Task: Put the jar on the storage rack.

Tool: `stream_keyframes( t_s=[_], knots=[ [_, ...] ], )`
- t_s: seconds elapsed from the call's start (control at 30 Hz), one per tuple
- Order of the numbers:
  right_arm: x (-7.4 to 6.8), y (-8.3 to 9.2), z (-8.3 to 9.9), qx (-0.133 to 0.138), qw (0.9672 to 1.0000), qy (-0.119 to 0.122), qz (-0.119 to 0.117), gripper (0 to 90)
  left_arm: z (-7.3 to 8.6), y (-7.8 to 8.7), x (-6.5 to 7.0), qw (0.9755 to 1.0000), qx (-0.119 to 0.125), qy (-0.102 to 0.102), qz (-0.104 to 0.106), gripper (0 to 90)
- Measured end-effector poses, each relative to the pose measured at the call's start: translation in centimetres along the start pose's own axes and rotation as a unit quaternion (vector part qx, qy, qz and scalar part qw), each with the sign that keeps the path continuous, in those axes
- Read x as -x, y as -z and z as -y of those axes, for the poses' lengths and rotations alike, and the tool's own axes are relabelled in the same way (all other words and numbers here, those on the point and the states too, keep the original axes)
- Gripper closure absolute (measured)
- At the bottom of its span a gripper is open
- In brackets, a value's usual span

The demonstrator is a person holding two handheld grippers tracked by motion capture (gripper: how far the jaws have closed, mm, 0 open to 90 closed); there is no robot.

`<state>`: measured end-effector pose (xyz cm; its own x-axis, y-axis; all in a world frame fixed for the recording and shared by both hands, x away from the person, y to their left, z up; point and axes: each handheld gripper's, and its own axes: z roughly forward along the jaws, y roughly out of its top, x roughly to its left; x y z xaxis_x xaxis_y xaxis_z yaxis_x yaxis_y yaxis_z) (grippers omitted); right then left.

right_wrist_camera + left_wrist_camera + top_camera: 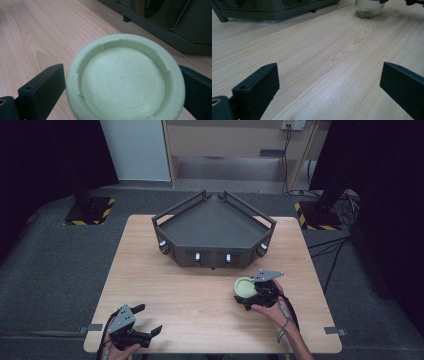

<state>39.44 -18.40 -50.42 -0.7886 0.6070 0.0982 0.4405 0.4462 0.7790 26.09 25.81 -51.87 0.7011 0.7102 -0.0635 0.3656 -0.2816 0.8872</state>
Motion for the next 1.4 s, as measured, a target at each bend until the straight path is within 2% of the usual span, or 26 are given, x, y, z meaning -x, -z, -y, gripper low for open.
stream_keyframes(
  t_s=[0.23, 0.37, 1.07, 1.4],
  knots=[
    [0.03, -0.58, 0.28, 0.001, 1.0000, 0.000, 0.006, 4.9, 0.00, 0.02, 0.00, 1.0000, 0.001, 0.000, 0.001, 1.2],
    [-0.08, -0.83, 0.41, 0.002, 0.9998, 0.007, 0.019, 9.6, 0.00, 0.01, 0.01, 1.0000, 0.001, -0.001, 0.001, 1.2],
    [-0.36, -0.77, 0.28, 0.002, 0.9993, 0.022, 0.031, 10.9, 0.00, -0.07, 0.09, 1.0000, -0.002, -0.003, 0.003, 1.3],
    [-0.38, -0.61, 0.08, -0.004, 0.9991, 0.031, 0.029, 11.1, 0.01, -0.07, 0.09, 1.0000, -0.003, -0.002, 0.003, 1.3]
  ],
)
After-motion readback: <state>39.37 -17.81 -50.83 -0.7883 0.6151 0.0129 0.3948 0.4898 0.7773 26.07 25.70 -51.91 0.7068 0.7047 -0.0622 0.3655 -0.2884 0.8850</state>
